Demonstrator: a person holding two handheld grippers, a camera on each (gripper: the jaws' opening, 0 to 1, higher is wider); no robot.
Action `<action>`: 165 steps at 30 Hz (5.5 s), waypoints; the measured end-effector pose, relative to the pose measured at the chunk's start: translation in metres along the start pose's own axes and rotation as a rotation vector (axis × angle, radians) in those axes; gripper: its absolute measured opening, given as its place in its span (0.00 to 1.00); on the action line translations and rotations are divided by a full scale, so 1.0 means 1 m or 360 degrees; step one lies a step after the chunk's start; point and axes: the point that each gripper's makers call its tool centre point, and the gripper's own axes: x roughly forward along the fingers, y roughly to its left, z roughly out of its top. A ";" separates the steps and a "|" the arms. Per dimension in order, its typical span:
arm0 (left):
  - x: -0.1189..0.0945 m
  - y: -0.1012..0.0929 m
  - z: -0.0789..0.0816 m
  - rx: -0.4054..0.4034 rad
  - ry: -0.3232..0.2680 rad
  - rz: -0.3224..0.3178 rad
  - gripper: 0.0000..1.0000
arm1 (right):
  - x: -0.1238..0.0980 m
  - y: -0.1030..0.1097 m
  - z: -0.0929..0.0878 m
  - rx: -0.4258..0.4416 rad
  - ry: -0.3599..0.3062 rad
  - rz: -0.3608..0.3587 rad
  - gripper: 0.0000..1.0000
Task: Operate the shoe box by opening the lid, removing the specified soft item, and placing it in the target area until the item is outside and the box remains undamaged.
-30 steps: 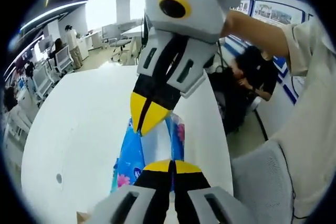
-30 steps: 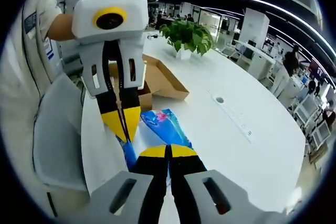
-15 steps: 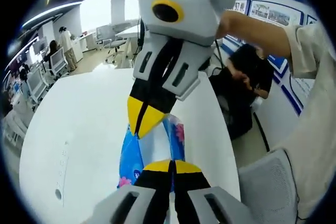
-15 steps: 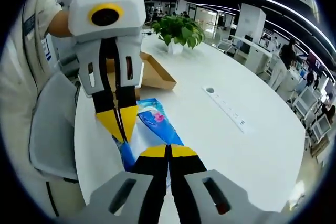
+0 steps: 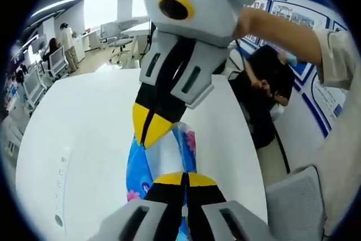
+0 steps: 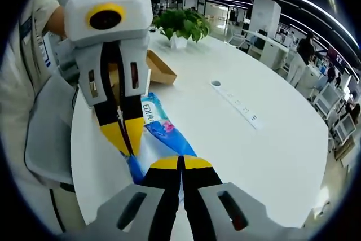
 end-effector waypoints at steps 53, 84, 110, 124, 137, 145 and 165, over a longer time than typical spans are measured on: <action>0.061 0.019 -0.047 -0.0173 0.0050 -0.0017 0.00 | 0.057 -0.021 -0.063 -0.0100 0.0245 -0.0015 0.00; -0.035 -0.008 -0.067 -0.0145 -0.0082 0.0217 0.31 | 0.010 0.028 -0.018 -0.0033 0.0183 -0.0098 0.22; -0.159 -0.036 -0.147 -0.0305 -0.0274 0.0559 0.60 | 0.011 0.090 0.023 -0.0087 0.0097 0.0011 0.54; -0.214 -0.046 -0.203 -0.0443 -0.0294 0.0741 0.71 | 0.037 0.132 0.068 -0.0189 0.0031 0.0192 0.61; -0.254 -0.051 -0.253 -0.0593 -0.0302 0.0908 0.75 | 0.063 0.163 0.099 -0.0321 0.0023 0.0342 0.60; -0.272 -0.059 -0.287 -0.0686 -0.0290 0.0979 0.76 | 0.081 0.181 0.115 -0.0384 0.0016 0.0420 0.59; -0.305 -0.076 -0.367 -0.0941 -0.0208 0.1154 0.70 | 0.133 0.225 0.135 -0.0541 0.0046 0.0602 0.53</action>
